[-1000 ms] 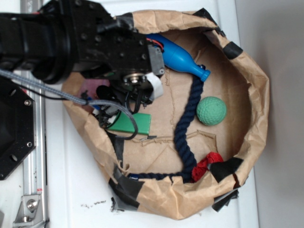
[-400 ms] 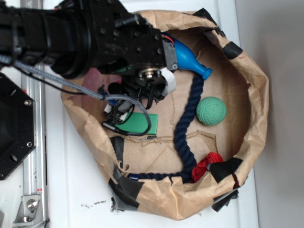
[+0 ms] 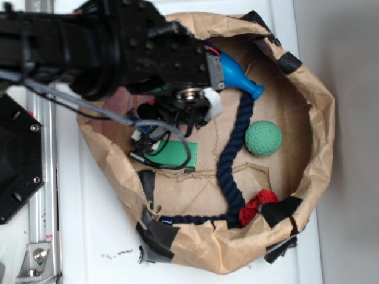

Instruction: Grab the shell.

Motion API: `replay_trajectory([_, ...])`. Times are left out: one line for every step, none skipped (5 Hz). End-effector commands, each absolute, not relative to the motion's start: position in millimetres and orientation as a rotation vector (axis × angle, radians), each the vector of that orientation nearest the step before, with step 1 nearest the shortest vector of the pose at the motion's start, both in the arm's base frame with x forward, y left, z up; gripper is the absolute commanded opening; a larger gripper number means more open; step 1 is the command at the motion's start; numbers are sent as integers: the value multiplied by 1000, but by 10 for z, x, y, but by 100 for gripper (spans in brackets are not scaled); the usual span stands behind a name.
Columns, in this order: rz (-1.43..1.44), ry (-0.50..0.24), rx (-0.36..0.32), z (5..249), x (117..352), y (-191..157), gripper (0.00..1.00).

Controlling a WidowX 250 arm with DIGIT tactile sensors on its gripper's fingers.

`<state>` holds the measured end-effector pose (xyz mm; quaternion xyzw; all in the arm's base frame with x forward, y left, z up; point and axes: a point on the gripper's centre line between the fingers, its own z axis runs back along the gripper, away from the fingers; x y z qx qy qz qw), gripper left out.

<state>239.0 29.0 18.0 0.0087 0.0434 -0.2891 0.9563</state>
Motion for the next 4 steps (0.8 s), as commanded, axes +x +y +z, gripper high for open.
replay_trajectory([-463, 41, 12, 216, 2591, 428, 0])
replay_trajectory([-445, 11, 2, 377, 2533, 396, 0])
replay_trajectory([-350, -33, -42, 775, 2518, 312, 0])
replay_trajectory([-223, -70, -39, 1252, 2602, 148, 0])
